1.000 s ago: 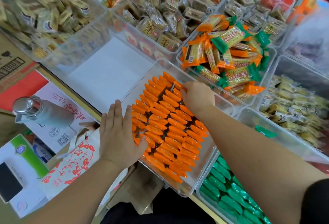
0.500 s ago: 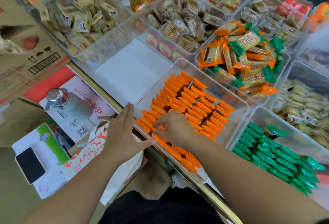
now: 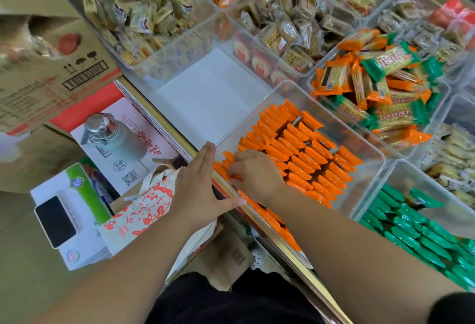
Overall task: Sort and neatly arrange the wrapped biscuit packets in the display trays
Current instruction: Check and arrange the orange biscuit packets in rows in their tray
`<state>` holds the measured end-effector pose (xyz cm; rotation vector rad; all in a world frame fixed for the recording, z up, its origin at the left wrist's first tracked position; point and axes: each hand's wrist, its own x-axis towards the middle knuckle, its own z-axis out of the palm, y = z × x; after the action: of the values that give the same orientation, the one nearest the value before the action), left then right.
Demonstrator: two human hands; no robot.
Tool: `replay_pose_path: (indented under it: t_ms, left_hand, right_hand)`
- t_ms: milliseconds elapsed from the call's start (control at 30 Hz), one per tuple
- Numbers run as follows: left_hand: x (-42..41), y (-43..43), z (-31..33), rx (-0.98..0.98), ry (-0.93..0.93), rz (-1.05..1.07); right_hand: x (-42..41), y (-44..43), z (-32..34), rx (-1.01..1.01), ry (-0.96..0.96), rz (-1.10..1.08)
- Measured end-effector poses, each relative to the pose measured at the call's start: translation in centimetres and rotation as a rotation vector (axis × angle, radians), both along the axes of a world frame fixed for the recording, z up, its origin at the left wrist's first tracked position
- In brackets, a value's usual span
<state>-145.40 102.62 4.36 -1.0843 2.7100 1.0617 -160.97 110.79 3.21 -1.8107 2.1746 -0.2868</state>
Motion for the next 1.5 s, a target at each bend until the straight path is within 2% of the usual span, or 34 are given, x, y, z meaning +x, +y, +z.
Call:
replay_pose_path:
  t_ms: [300, 400, 667, 767, 833, 1000, 1233, 1400, 1500]
  left_hand:
    - [-0.1, 0.0, 0.0, 0.017, -0.031, 0.000]
    - [-0.1, 0.1, 0.1, 0.022, -0.025, 0.005]
    - [0.5, 0.4, 3.1, 0.102, -0.102, 0.060]
    - [1.7, 1.5, 5.6, 0.247, -0.038, 0.202]
    - [2.5, 2.6, 7.6, 0.413, 0.050, 0.320]
    - [4.0, 6.2, 12.5, 0.778, 0.275, 0.441]
    - [5.2, 7.2, 15.0, 0.775, 0.460, 0.569]
    - [6.4, 7.7, 17.0, 0.818, 0.500, 0.499]
    - [7.0, 8.0, 17.6, 0.836, 0.526, 0.535]
  right_hand:
    - [0.5, 1.5, 0.1, -0.100, -0.059, -0.119]
    - [0.6, 2.7, 0.6, -0.116, -0.155, -0.175]
    - [-0.9, 6.9, 5.8, -0.297, -0.461, -0.524]
    - [-0.8, 8.8, 8.4, -0.353, -0.607, -0.704]
    - [0.0, 9.9, 10.4, -0.410, -0.753, -0.792]
    - [4.0, 12.8, 13.9, -0.466, -1.082, -0.831]
    - [5.8, 14.4, 16.0, -0.407, -1.321, -0.832]
    - [5.9, 14.8, 16.2, -0.404, -1.264, -0.858]
    - [6.0, 15.1, 16.2, -0.371, -1.387, -0.848]
